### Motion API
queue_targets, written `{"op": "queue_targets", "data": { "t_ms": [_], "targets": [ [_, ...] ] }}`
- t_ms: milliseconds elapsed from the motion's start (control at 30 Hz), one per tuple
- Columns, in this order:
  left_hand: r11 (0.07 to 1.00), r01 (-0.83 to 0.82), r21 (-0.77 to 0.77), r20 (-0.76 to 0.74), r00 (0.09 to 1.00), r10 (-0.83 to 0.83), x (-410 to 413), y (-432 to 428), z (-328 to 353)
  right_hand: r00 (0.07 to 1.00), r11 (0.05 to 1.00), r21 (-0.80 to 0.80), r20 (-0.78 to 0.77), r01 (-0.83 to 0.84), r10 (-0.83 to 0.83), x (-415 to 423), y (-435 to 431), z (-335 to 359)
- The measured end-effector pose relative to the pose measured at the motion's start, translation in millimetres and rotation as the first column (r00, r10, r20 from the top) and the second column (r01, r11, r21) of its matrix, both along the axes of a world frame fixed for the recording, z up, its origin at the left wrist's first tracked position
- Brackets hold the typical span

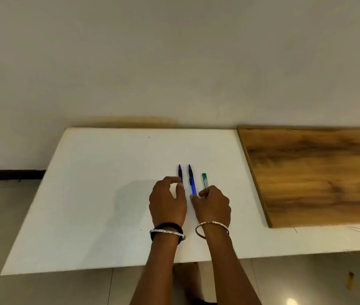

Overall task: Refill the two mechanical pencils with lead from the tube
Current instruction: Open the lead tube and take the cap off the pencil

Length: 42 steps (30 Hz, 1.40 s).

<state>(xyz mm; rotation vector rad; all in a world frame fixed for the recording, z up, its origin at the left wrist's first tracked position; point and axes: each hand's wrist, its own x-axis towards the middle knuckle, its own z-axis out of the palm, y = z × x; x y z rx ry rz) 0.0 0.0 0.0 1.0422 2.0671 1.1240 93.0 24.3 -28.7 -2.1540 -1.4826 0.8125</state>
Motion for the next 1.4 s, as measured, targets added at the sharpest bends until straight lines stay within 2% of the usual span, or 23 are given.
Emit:
{"op": "queue_targets", "data": {
  "t_ms": [133,333,400,467,567,600,700,767,833,933,1100,1233,1400],
  "targets": [
    [0.998,0.037,-0.044,-0.027,0.999,-0.038,1.1,10.9,-4.2,0.994,0.997,-0.081,0.104,0.000,0.008,-1.6,4.5,-2.1],
    [0.998,0.051,-0.038,-0.066,0.996,-0.053,-2.1,16.4,-7.4,0.994,0.995,-0.093,0.097,-0.046,0.055,5.3,8.7,-1.8],
    [0.998,0.047,-0.035,-0.075,0.996,-0.049,-2.8,17.3,-10.0,1.000,1.000,-0.015,0.016,0.001,0.000,12.3,12.7,4.6],
    [0.998,0.062,-0.013,-0.146,0.987,-0.063,-4.1,17.1,-12.5,0.980,0.989,0.101,-0.180,0.105,-0.086,19.9,17.8,14.9],
    [0.982,0.187,-0.013,-0.334,0.925,-0.180,-0.4,19.2,-11.7,0.821,0.942,0.196,-0.558,0.272,-0.121,29.0,21.3,29.2],
    [0.971,0.236,-0.017,-0.382,0.896,-0.225,2.3,20.2,-9.6,0.786,0.932,0.211,-0.609,0.293,-0.109,32.0,22.1,31.2],
    [0.941,0.336,-0.032,-0.489,0.816,-0.308,9.4,22.0,-3.8,0.784,0.944,0.250,-0.621,0.214,-0.013,37.8,23.3,31.8],
    [0.935,0.349,-0.065,-0.568,0.757,-0.322,11.4,22.8,-1.8,0.770,0.959,0.244,-0.637,0.147,0.044,39.6,22.5,30.8],
    [0.942,0.334,-0.041,-0.611,0.738,-0.288,10.7,23.7,-1.3,0.730,0.969,0.224,-0.679,0.101,0.081,40.6,21.6,31.3],
    [0.951,0.309,0.001,-0.595,0.765,-0.248,9.9,23.5,-2.9,0.635,0.980,0.156,-0.771,0.122,0.044,43.1,22.7,32.8],
    [0.922,0.368,-0.115,-0.535,0.760,-0.370,12.8,25.9,-5.5,0.565,0.980,0.098,-0.825,0.173,-0.017,45.8,25.1,28.7],
    [0.899,0.436,-0.051,-0.423,0.806,-0.415,19.3,26.5,-5.4,0.480,0.973,0.012,-0.871,0.230,-0.102,47.8,25.6,27.0],
    [0.903,0.423,-0.072,-0.418,0.809,-0.413,19.9,25.5,-8.2,0.348,0.967,-0.093,-0.921,0.237,-0.174,50.3,29.3,27.9]
  ]
}}
